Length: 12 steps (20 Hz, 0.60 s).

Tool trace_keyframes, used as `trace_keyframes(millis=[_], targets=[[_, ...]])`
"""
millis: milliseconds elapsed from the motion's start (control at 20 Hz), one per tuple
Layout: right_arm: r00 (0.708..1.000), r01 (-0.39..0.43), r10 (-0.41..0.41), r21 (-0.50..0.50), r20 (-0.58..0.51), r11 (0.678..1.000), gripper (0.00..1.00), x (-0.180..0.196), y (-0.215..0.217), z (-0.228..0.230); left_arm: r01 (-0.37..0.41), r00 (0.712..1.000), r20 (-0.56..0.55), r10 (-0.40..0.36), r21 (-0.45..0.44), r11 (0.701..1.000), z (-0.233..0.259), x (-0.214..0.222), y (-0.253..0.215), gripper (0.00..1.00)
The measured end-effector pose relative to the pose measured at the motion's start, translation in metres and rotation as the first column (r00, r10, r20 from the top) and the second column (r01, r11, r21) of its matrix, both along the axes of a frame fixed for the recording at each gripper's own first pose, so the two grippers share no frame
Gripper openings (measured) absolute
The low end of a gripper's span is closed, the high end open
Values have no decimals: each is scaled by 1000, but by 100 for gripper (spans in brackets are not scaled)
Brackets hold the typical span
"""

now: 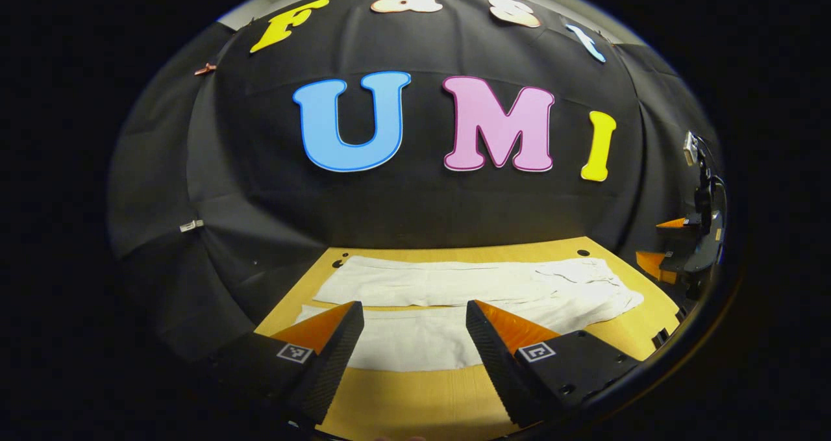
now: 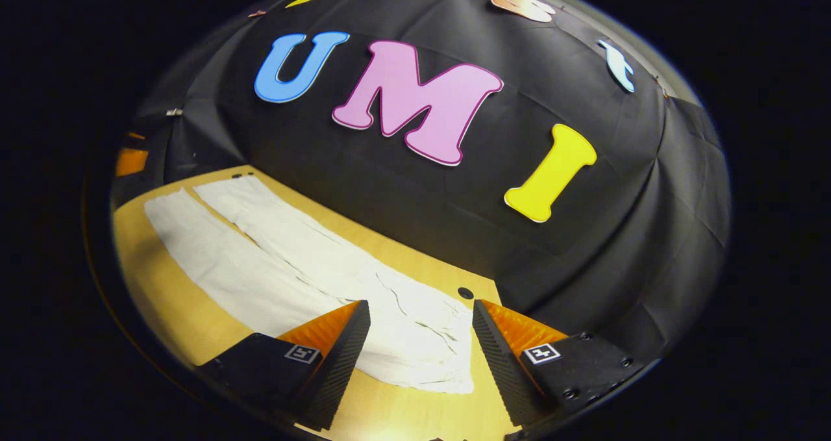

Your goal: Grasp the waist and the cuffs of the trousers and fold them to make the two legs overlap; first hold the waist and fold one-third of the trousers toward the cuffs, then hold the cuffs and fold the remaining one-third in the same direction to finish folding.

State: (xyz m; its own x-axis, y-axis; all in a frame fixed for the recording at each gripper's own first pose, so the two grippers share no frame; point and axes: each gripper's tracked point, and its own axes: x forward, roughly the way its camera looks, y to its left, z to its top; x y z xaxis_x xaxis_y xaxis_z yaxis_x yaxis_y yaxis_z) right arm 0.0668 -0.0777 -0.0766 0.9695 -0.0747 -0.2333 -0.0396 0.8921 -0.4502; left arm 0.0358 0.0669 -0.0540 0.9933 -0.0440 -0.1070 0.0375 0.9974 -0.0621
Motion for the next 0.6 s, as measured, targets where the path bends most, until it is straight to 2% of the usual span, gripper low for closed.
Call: trace_keyframes(millis=[150, 250, 450, 600], targets=[[996, -66, 58, -146, -62, 987, 97, 5, -22, -19, -14, 1000, -11, 14, 4, 1000, -5, -2, 2, 99], [988, -114, 86, -239, -124, 964, 97, 8, -41, -36, -22, 999, -30, 22, 7, 1000, -10, -1, 3, 99], [958, -213, 131, -326, -254, 921, 97, 4, -67, -79, -55, 995, -85, 50, -56, 997, -23, -4, 2, 99], [929, -274, 147, -364, -340, 890, 97, 2, -85, -110, -82, 990, -116, 75, -63, 995, -34, -8, 0, 99]])
